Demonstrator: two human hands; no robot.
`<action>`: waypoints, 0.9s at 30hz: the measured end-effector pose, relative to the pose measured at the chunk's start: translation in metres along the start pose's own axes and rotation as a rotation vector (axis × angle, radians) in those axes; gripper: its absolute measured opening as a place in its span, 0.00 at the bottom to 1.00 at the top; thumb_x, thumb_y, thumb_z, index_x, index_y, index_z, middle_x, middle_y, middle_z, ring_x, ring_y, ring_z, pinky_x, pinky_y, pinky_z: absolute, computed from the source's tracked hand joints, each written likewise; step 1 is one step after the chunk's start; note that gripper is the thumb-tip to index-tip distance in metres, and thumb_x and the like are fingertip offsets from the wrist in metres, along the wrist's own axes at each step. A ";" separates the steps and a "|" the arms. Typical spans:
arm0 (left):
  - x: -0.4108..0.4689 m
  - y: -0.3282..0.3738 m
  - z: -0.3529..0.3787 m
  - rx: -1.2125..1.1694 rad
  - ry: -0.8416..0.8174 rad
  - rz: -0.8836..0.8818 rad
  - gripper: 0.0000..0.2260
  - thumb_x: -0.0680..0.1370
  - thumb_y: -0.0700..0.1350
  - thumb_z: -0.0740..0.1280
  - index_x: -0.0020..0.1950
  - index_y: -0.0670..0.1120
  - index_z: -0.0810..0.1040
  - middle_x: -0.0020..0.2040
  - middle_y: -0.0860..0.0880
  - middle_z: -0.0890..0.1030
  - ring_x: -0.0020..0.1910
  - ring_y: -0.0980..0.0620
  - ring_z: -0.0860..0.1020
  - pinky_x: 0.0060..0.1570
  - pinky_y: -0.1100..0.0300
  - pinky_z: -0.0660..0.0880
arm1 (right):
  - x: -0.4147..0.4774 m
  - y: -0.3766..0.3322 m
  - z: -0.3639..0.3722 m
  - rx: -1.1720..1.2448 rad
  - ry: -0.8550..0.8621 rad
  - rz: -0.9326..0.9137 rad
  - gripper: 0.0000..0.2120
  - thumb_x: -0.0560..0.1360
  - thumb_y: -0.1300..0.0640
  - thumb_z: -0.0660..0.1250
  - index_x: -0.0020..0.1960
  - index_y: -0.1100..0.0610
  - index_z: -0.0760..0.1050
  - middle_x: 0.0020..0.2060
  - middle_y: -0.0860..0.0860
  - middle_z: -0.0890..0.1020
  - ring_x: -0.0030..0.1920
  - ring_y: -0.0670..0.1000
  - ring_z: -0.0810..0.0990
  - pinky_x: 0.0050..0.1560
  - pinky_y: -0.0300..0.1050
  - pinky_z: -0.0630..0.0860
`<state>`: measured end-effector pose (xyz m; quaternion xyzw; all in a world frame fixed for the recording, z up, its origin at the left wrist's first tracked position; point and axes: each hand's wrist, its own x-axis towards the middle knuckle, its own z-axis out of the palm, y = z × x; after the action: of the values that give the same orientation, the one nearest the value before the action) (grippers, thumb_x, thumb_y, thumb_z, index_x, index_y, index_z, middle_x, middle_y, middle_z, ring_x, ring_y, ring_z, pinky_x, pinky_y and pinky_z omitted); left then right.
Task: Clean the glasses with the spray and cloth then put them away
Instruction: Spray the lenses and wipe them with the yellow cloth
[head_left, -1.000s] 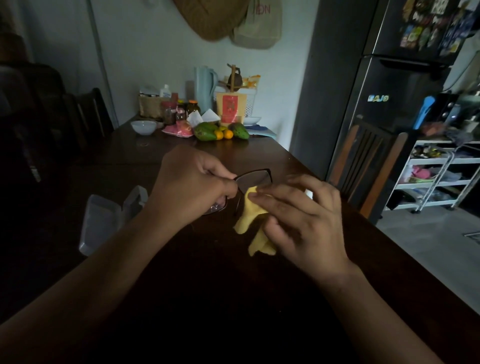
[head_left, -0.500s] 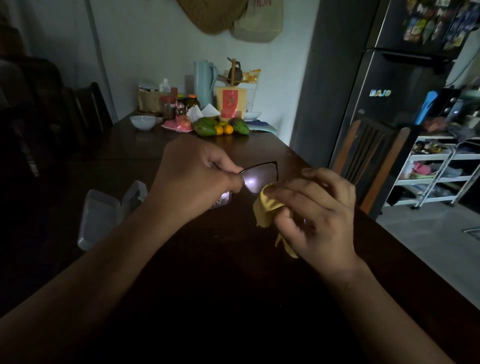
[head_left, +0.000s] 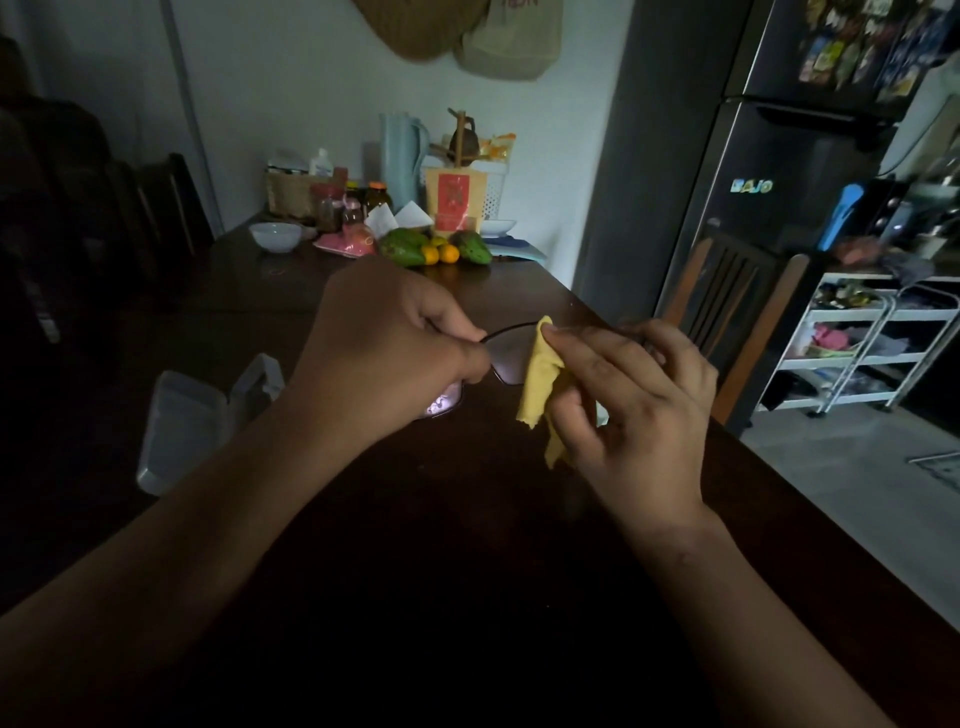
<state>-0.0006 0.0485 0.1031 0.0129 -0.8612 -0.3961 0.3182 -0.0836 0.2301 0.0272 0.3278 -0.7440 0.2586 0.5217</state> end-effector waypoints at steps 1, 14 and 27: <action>-0.001 0.000 0.000 0.001 -0.010 0.004 0.05 0.62 0.41 0.77 0.34 0.49 0.85 0.28 0.57 0.83 0.28 0.63 0.80 0.35 0.68 0.76 | 0.000 0.000 0.000 0.003 -0.004 0.006 0.17 0.75 0.54 0.66 0.63 0.45 0.80 0.55 0.44 0.83 0.61 0.54 0.73 0.55 0.58 0.69; -0.002 -0.004 0.004 0.059 0.020 0.105 0.07 0.64 0.44 0.78 0.32 0.54 0.82 0.28 0.55 0.83 0.28 0.62 0.80 0.33 0.69 0.76 | 0.002 -0.009 0.000 0.176 -0.083 0.111 0.17 0.74 0.56 0.64 0.61 0.47 0.81 0.54 0.45 0.83 0.58 0.57 0.76 0.58 0.59 0.70; -0.002 -0.003 0.003 0.092 0.027 0.168 0.09 0.65 0.46 0.79 0.29 0.56 0.81 0.28 0.61 0.81 0.27 0.64 0.79 0.30 0.76 0.68 | 0.001 -0.005 0.001 0.174 -0.081 0.118 0.16 0.74 0.56 0.64 0.60 0.49 0.82 0.53 0.45 0.83 0.56 0.57 0.77 0.57 0.59 0.71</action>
<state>-0.0017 0.0488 0.0985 -0.0395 -0.8722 -0.3281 0.3608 -0.0807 0.2263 0.0277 0.3376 -0.7572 0.3391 0.4446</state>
